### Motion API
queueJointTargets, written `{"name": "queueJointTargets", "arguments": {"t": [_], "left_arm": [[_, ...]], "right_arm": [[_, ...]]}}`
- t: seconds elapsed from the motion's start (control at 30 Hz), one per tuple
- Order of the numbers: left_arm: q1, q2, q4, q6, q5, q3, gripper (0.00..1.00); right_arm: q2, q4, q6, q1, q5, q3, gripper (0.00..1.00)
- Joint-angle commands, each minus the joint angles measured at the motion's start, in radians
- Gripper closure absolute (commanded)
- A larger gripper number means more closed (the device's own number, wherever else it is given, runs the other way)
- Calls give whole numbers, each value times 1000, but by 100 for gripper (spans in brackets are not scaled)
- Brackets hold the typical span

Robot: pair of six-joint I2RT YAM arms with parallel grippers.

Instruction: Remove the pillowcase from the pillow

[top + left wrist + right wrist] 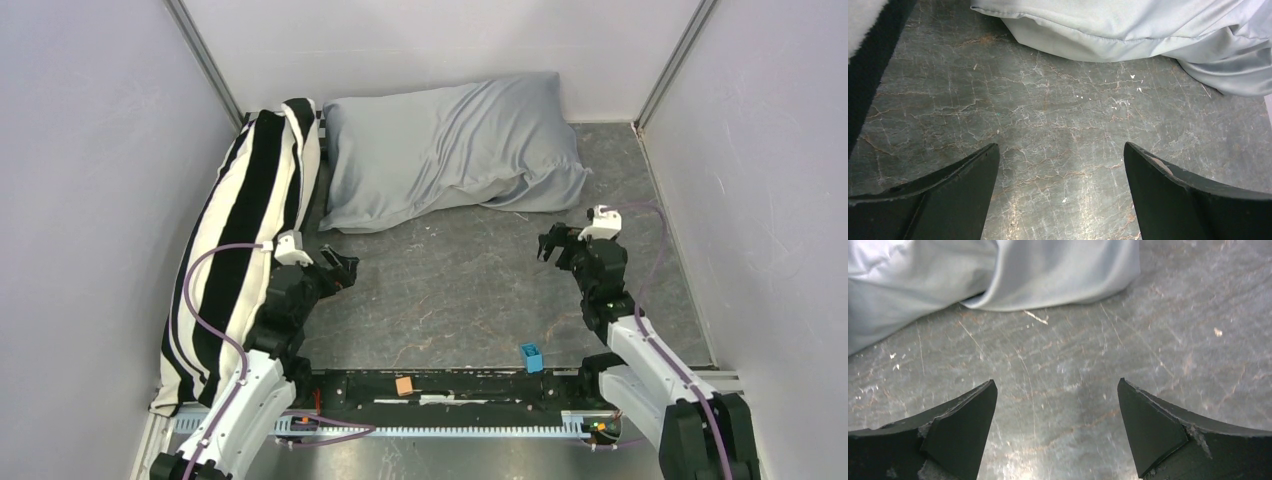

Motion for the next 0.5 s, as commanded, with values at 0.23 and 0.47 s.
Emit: {"name": "queueJointTargets", "arguments": {"t": [0.23, 0.47], "left_arm": [[2, 1, 59, -3, 30, -5, 0], [2, 4, 61, -3, 33, -6, 0]], "right_arm": [[290, 172, -26, 2, -40, 240, 2], [495, 188, 3, 0, -66, 430, 2]]}}
